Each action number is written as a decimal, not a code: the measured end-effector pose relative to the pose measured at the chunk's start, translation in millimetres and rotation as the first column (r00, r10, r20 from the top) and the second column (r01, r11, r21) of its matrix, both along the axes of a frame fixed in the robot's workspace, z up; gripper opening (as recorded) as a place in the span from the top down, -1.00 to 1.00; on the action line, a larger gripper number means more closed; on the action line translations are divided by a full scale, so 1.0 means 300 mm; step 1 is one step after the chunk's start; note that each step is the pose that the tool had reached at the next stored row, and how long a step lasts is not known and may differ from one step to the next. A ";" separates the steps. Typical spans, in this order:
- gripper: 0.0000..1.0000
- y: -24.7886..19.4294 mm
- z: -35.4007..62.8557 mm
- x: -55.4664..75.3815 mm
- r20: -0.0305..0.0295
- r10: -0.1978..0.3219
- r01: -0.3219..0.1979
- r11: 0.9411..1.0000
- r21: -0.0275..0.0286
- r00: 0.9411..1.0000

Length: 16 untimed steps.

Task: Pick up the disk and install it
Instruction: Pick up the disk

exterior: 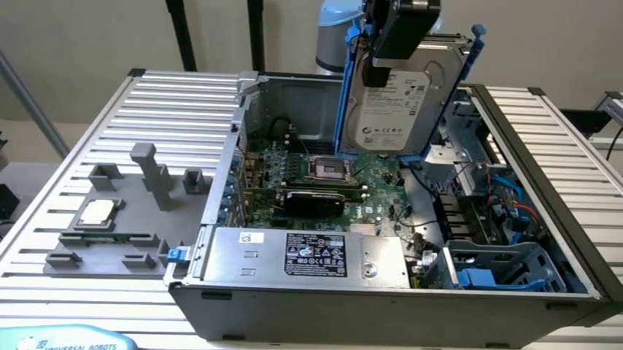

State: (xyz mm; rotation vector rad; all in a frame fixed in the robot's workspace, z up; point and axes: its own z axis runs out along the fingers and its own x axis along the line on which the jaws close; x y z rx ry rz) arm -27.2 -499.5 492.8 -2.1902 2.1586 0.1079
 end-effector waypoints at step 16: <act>0.35 -0.165 0.000 0.223 0.000 0.000 0.000 1.000 0.001 1.000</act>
